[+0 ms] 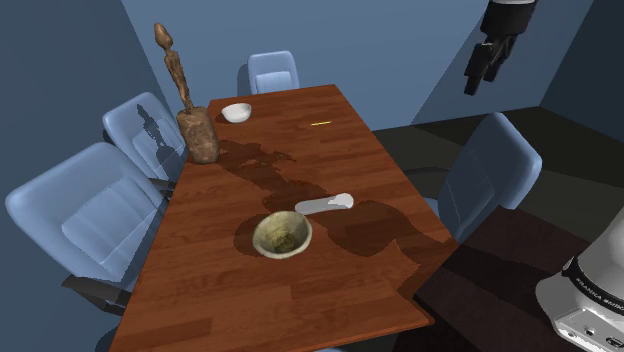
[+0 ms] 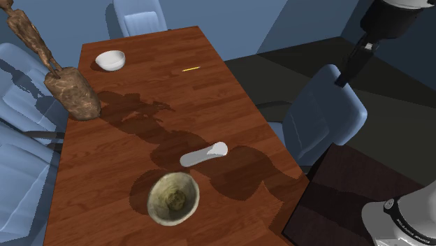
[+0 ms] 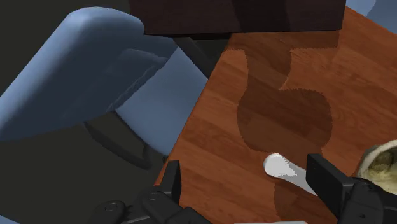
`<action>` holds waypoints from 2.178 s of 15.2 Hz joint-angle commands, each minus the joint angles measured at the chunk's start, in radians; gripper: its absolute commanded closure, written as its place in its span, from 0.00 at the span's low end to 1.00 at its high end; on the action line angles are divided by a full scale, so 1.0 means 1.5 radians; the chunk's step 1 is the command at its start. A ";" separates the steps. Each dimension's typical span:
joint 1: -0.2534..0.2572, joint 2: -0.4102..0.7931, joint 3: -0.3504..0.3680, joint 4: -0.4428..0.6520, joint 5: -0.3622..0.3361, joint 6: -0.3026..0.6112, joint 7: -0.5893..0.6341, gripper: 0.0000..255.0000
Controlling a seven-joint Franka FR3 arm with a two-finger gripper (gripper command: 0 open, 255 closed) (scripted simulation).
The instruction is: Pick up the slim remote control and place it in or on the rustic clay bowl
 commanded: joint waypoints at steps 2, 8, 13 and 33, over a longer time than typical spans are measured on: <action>0.015 0.052 -0.011 -0.007 -0.002 0.059 -0.038 0.00; 0.047 0.177 -0.025 0.001 0.004 0.172 -0.110 0.00; 0.071 0.289 -0.030 0.028 0.017 0.253 -0.172 0.00; 0.120 0.748 0.033 0.285 0.058 0.435 -0.390 0.00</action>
